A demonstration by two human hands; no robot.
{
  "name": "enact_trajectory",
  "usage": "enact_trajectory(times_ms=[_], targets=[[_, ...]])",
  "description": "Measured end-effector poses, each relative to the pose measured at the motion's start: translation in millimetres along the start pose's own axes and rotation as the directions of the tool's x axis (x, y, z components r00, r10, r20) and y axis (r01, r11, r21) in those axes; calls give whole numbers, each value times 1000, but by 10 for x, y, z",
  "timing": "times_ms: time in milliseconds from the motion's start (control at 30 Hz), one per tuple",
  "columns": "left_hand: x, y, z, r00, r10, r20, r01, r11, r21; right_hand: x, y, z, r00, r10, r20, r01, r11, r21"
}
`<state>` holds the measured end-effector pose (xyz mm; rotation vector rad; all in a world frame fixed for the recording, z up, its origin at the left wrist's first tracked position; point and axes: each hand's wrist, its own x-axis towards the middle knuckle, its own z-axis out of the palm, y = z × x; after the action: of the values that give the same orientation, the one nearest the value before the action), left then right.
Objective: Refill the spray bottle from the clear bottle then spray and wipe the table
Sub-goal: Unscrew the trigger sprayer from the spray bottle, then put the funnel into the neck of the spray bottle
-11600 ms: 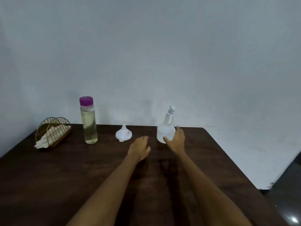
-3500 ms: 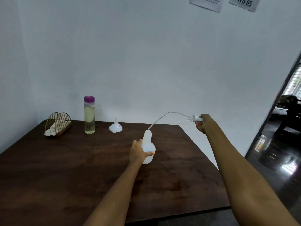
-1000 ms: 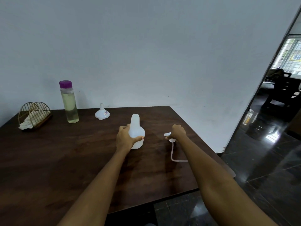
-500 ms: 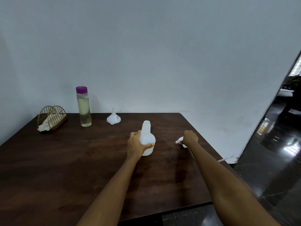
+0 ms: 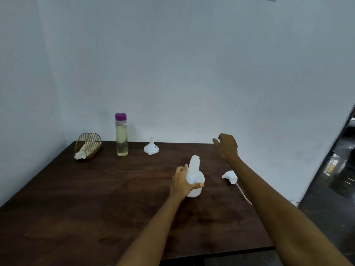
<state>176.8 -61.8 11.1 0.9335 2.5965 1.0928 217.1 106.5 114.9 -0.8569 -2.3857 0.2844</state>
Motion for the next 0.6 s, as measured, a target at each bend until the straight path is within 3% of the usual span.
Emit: enact_trajectory(times_ms=[133, 267, 433, 600], targets=[[-86, -164, -148, 991, -116, 64, 116, 993, 2, 23, -396, -142, 992, -107, -72, 113, 991, 73], [-196, -490, -481, 978, -202, 53, 200, 979, 38, -92, -852, -35, 976, -213, -43, 217, 969, 118], [-298, -906, -1084, 961, -267, -75, 275, 954, 120, -277, -1389, 344, 943, -320, 86, 301, 936, 180], [-96, -1312, -1530, 928, -346, -136, 369, 903, 218, -276, -1742, 959, 930, -261, 260, 198, 949, 246]])
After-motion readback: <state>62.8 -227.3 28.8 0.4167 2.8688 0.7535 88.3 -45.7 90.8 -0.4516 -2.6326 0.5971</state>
